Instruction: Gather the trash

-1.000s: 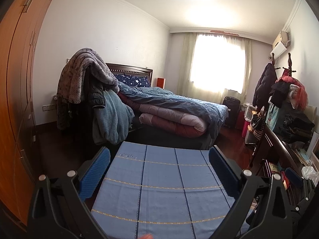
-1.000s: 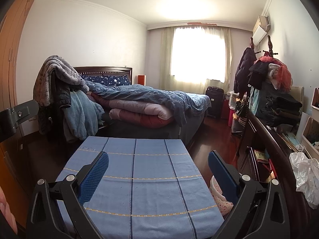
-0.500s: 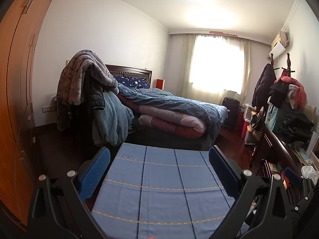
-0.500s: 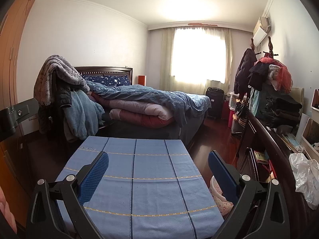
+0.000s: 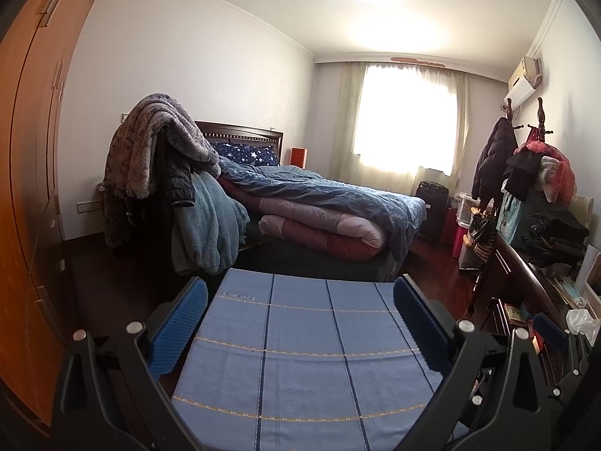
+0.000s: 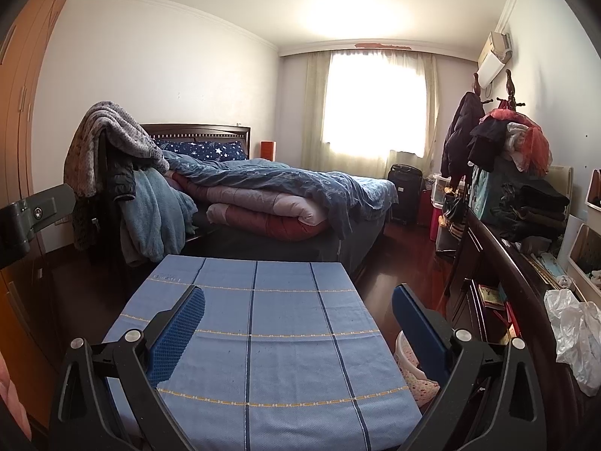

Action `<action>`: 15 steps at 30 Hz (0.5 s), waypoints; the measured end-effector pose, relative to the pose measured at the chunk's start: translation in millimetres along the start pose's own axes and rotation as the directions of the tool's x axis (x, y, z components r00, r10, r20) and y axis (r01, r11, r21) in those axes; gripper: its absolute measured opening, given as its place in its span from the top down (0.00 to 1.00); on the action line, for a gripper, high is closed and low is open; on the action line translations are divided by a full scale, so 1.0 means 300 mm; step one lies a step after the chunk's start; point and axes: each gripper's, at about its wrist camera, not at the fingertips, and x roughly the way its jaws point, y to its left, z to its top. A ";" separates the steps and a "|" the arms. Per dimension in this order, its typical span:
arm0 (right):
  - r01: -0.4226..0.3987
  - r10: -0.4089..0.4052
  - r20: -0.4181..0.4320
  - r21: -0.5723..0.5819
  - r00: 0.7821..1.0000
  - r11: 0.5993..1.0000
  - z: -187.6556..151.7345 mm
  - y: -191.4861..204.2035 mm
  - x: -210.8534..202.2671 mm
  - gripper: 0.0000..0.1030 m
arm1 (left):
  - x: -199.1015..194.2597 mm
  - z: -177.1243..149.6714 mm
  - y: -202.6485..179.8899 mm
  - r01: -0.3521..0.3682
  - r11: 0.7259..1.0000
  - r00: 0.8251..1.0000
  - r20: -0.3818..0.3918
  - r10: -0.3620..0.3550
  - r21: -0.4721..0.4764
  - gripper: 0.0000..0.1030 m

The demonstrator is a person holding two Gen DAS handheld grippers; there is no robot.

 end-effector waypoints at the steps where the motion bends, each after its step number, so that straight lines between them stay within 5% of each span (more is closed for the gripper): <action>1: -0.001 0.001 -0.001 0.000 1.000 1.000 -0.001 0.001 0.000 0.04 | 0.000 0.000 0.001 0.002 1.000 1.000 0.000 -0.002 -0.001 0.03; 15: -0.002 0.002 -0.004 -0.005 1.000 1.000 -0.005 0.001 -0.004 0.04 | 0.004 -0.006 0.001 -0.002 1.000 1.000 -0.007 0.002 0.014 0.03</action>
